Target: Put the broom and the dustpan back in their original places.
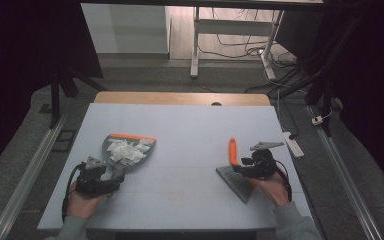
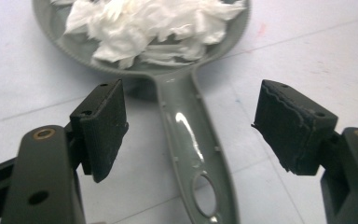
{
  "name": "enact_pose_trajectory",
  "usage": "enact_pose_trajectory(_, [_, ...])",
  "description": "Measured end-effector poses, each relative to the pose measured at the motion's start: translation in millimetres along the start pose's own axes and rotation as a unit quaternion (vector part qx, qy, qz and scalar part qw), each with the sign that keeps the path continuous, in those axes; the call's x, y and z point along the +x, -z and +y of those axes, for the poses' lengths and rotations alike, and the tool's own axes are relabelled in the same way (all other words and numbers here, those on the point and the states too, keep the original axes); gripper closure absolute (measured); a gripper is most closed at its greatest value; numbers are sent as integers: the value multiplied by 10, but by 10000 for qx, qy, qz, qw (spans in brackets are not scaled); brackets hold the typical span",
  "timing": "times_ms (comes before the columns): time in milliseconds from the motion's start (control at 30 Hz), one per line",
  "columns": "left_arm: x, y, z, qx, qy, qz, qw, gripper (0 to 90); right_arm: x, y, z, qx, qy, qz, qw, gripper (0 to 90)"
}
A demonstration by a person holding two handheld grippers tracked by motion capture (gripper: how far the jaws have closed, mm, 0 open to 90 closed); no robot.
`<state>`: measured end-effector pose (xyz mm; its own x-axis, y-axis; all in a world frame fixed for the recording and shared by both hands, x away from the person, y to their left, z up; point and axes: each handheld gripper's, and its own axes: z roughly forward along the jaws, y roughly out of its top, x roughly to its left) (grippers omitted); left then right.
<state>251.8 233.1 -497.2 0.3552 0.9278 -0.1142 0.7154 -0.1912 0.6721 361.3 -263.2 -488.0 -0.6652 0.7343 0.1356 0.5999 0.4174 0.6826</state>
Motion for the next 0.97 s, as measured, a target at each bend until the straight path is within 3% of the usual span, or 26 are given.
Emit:
enact_pose_trajectory(300, [-2,-48,42,-73,-405,-651,9970,265,144,125,-127,-171,493,88,9986,476])
enact_pose_trajectory(500, [-20,-33,-4,-117,-522,-869,9948,265,151,229,-284,-296,538,65,9981,477])
enact_pose_trajectory(667, [-47,-46,-24,-109,-560,-902,9943,267,150,323,-373,-442,598,30,9972,481])
enact_pose_trajectory(967, [-60,-51,-28,-120,-562,-937,9939,268,157,316,-377,-486,702,38,9963,482])
